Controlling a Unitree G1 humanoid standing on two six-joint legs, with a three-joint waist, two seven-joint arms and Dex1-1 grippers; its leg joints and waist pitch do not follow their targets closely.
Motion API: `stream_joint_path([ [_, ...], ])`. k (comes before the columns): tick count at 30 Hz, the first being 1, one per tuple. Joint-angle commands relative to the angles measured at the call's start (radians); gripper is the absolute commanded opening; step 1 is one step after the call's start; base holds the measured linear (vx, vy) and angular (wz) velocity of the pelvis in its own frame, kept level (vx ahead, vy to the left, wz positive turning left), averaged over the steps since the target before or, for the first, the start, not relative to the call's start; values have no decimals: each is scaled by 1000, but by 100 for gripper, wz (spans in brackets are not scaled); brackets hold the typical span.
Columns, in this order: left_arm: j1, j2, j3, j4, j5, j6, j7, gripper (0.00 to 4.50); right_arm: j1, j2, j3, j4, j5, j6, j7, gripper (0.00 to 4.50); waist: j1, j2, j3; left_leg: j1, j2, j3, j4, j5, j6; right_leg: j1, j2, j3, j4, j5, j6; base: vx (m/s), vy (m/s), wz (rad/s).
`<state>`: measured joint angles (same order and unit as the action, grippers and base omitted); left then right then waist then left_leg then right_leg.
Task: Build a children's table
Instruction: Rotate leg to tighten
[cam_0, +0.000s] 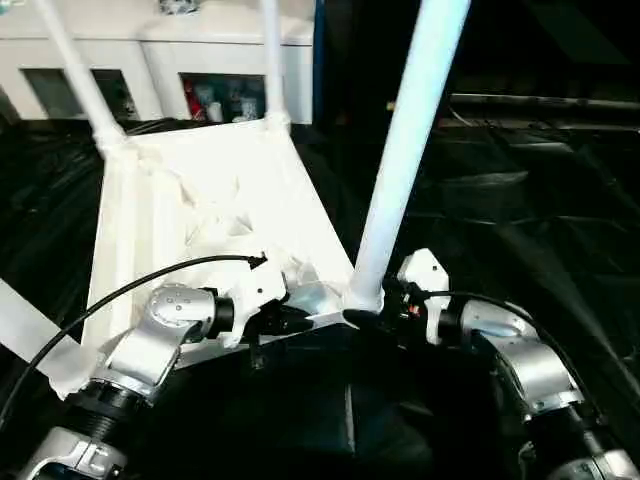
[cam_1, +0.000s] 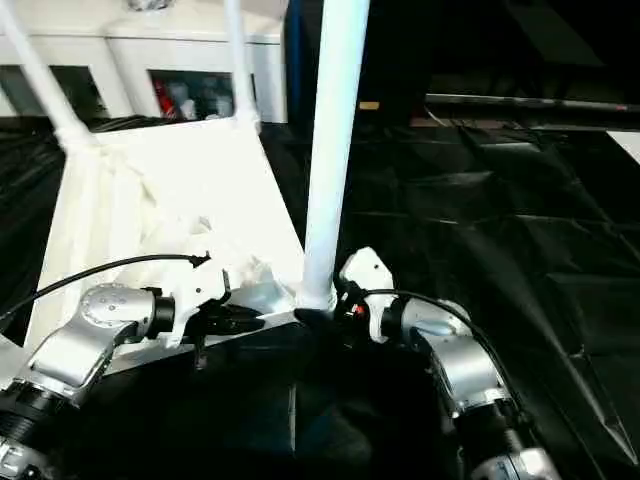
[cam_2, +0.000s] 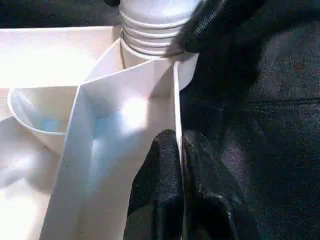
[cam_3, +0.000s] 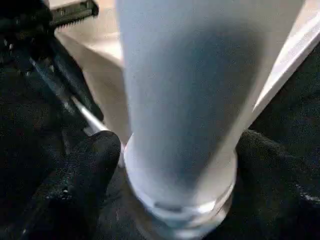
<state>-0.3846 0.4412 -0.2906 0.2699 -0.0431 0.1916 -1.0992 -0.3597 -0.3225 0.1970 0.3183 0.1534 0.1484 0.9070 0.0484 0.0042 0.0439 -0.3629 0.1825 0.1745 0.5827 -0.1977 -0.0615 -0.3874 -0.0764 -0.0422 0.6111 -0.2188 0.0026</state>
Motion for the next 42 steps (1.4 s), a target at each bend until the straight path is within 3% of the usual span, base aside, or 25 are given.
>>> stream_joint_path([
  [1,23,-13,-34,13,-11,8,-17,0,-15,3,-9,11,11,6,17,365,0,-12,-53,5,45,-6,-62,-91,93,44,-60,41,-57,-18,-269,0,0,0],
  [5,24,-14,-33,13,-11,11,-22,0,-17,5,-9,9,22,10,27,331,3,-13,-56,4,44,-6,-58,-63,98,47,-60,41,-51,21,-270,0,0,0],
  [11,28,-12,-36,15,-8,13,-26,0,-17,11,-5,29,21,6,28,282,5,-11,-55,5,44,-6,-57,-75,91,47,-59,40,-52,6,-271,0,0,0],
  [17,11,-53,-28,54,14,35,48,0,3,54,-10,60,11,4,-29,272,5,-11,-56,5,43,-5,-56,-77,87,46,-60,41,-51,5,-272,0,0,0],
  [19,-4,-89,-19,79,19,45,96,0,10,87,-20,83,1,-3,-88,272,4,-11,-49,7,44,-5,-62,-115,72,43,-60,40,-61,-64,-265,0,0,0],
  [20,-22,-122,-17,108,32,50,146,0,16,122,-32,102,-5,6,-156,272,2,-14,-45,9,44,-6,-67,-156,42,44,-64,42,-71,-162,-242,0,0,0],
  [22,-37,-149,-18,131,45,55,186,0,21,154,-44,115,-9,18,-215,271,1,-15,-41,13,42,-7,-71,-191,24,39,-63,43,-80,-241,-221,0,0,0],
  [24,-65,-194,-25,174,70,69,253,0,32,215,-63,127,-14,53,-323,270,1,-16,-36,20,42,-10,-76,-250,-1,32,-67,47,-95,-382,-175,-28,0,0],
  [26,-118,-276,-21,251,103,96,376,0,28,310,-81,158,-41,74,-489,270,2,-8,-38,26,43,-12,-78,-274,-14,25,-66,49,-101,-415,-150,0,0,0],
  [29,-146,-325,-19,288,118,107,434,0,-9,355,-81,211,-79,42,-585,270,-1,-7,-36,31,40,-16,-82,-321,-33,19,-66,46,-107,-459,-136,0,0,0],
  [34,-164,-341,-14,310,134,79,453,0,-65,368,-87,269,-101,-40,-606,270,-8,-12,-40,22,37,-23,-86,-354,-12,23,-70,44,-112,-484,-105,0,0,0],
  [35,-163,-335,-12,306,134,67,441,0,-73,366,-92,267,-92,-50,-580,326,-8,-12,-41,20,38,-23,-86,-338,-4,24,-69,44,-110,-457,-109,0,0,0],
  [39,-146,-295,1,282,122,37,373,0,-73,322,-101,222,-62,-77,-456,358,-9,-16,-45,9,38,-20,-85,-302,19,29,-70,44,-105,-402,-126,0,0,0],
  [40,-136,-265,4,273,117,9,335,0,-72,282,-85,197,-46,-70,-369,358,-6,-21,-48,4,40,-19,-83,-269,38,35,-71,43,-100,-364,-135,0,0,0],
  [42,-133,-257,4,272,115,-4,322,0,-72,269,-77,191,-44,-66,-344,383,-6,-21,-48,-1,39,-15,-80,-227,54,36,-69,43,-96,-315,-147,0,0,0],
])
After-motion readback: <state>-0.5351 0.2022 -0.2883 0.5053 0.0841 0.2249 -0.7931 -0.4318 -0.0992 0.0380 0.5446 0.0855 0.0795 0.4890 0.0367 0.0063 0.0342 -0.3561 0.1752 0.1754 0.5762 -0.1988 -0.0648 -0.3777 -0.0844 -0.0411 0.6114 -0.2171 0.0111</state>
